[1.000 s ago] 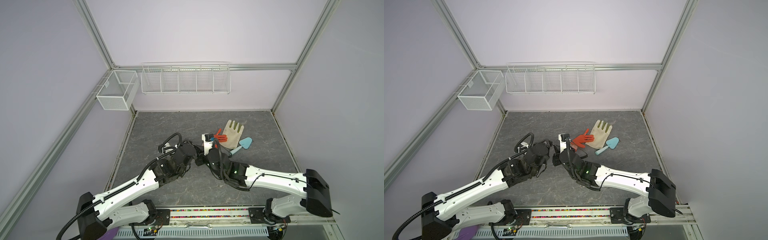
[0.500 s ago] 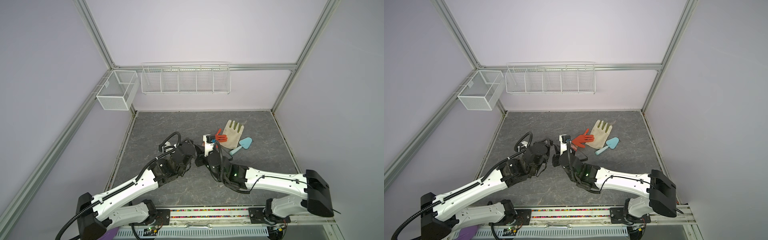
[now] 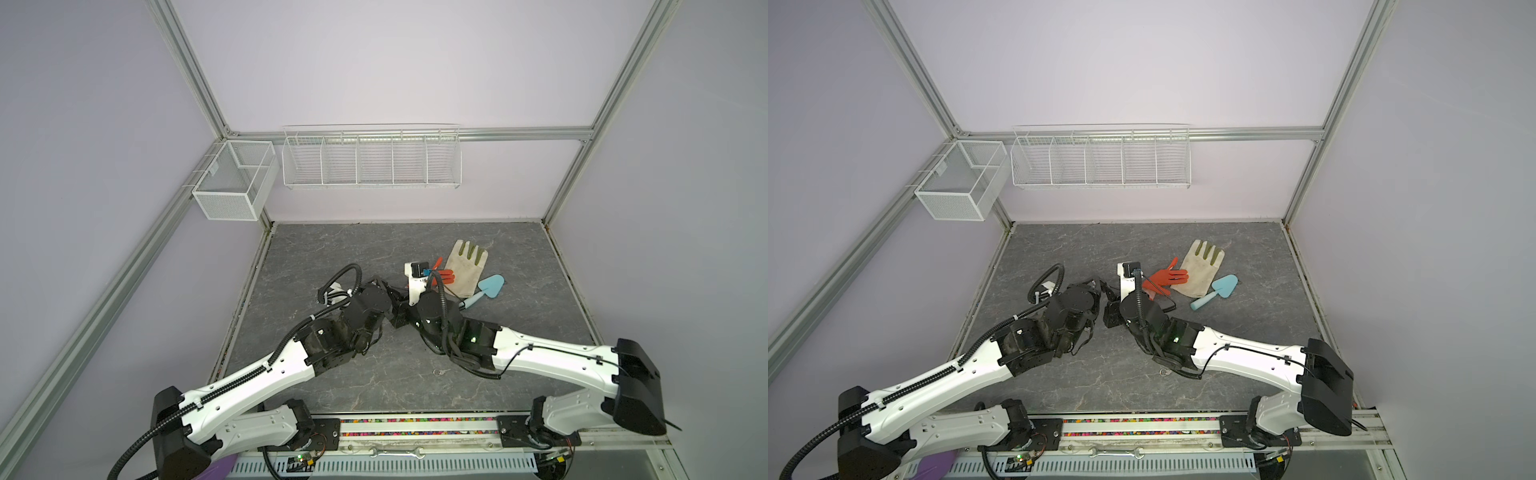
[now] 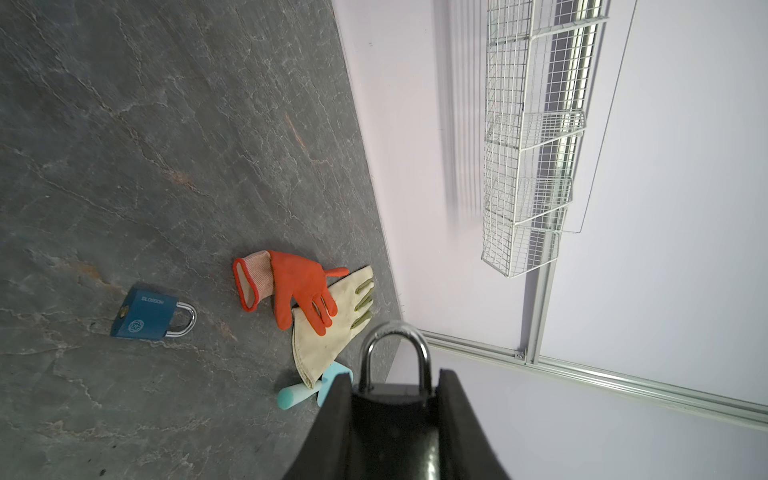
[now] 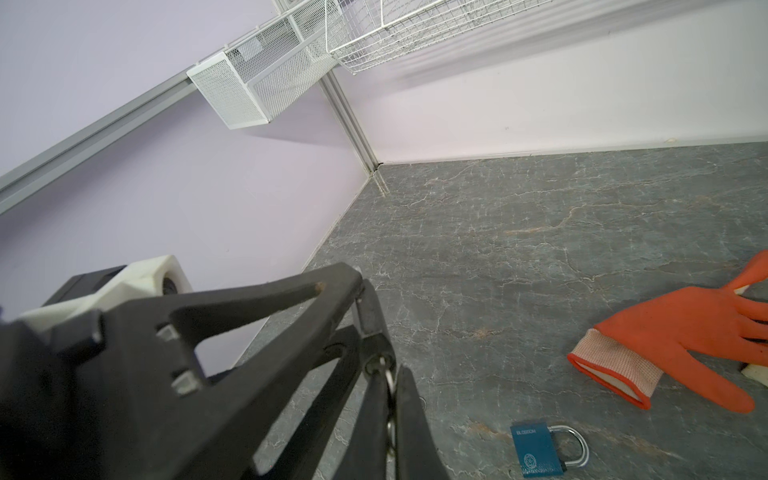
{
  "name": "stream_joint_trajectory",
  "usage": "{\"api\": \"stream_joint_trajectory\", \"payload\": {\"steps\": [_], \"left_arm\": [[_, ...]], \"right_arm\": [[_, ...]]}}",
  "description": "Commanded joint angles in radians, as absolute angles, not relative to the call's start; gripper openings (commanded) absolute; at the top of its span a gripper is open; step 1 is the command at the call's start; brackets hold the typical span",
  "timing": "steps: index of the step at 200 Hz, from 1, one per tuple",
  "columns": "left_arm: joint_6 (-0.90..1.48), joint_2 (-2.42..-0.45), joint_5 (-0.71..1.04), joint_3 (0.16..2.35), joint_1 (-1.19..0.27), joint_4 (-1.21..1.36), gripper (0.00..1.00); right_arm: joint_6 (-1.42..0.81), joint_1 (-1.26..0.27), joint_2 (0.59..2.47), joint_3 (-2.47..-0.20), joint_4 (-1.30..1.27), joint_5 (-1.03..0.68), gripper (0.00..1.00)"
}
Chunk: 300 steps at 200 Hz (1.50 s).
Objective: Unlock with the key
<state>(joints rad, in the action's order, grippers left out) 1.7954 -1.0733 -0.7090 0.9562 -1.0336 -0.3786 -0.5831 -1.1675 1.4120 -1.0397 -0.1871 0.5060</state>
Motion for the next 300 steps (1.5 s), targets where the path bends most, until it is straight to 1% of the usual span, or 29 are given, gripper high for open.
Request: {"api": "stream_joint_trajectory", "payload": {"steps": [1, 12, 52, 82, 124, 161, 177, 200, 214, 227, 234, 245, 266, 276, 284, 300], "left_arm": [[1.774, -1.057, -0.596, 0.979, -1.069, -0.308, 0.00], [1.767, -1.051, -0.595, 0.973, -1.069, -0.307, 0.00], [1.774, -1.009, -0.563, 0.905, -1.069, -0.269, 0.00], [1.762, -0.964, -0.567, 0.871, -1.069, -0.258, 0.00], [1.753, -0.941, -0.557, 0.848, -1.069, -0.249, 0.00], [1.710, -0.896, -0.606, 0.843, -1.067, -0.261, 0.00], [1.665, -0.864, -0.619, 0.841, -1.065, -0.282, 0.00], [1.645, -0.801, -0.642, 0.800, -1.065, -0.340, 0.17], [1.580, -0.760, -0.648, 0.774, -1.062, -0.346, 0.28], [1.533, -0.727, -0.647, 0.794, -1.058, -0.421, 0.37], [1.526, -0.727, -0.640, 0.811, -1.054, -0.469, 0.43], [1.523, -0.732, -0.613, 0.834, -1.046, -0.516, 0.49], [1.520, -0.749, -0.557, 0.844, -1.039, -0.464, 0.66], [1.516, -0.794, -0.525, 0.866, -1.029, -0.460, 0.75], [1.519, -0.818, -0.498, 0.892, -1.017, -0.476, 0.78], [1.508, -0.858, -0.438, 0.925, -0.993, -0.465, 0.81]], "right_arm": [[-0.574, -1.181, 1.398, -1.066, -0.211, 0.439, 0.06], [-0.623, -1.146, 1.392, -1.063, -0.214, 0.352, 0.06], [-0.700, -1.106, 1.376, -1.080, -0.236, 0.145, 0.06], [-0.805, -1.075, 1.366, -1.070, -0.238, 0.069, 0.06], [-0.881, -1.049, 1.344, -1.052, -0.278, 0.007, 0.06], [-0.816, -1.047, 1.309, -1.034, -0.194, 0.084, 0.06], [-0.827, -1.028, 1.300, -1.020, -0.189, 0.073, 0.06], [-0.831, -1.019, 1.274, -1.007, -0.173, 0.091, 0.06], [-0.811, -1.014, 1.272, -1.014, -0.136, 0.097, 0.06], [-0.783, -1.011, 1.269, -1.025, -0.092, 0.103, 0.06], [-0.753, -1.011, 1.266, -1.033, -0.074, 0.111, 0.06], [-0.711, -1.012, 1.272, -1.045, -0.043, 0.131, 0.06], [-0.616, -1.027, 1.284, -1.066, -0.011, 0.169, 0.07], [-0.562, -1.042, 1.287, -1.071, -0.008, 0.201, 0.07], [-0.524, -1.052, 1.291, -1.082, 0.003, 0.231, 0.07], [-0.459, -1.067, 1.303, -1.094, 0.005, 0.256, 0.07]]}}
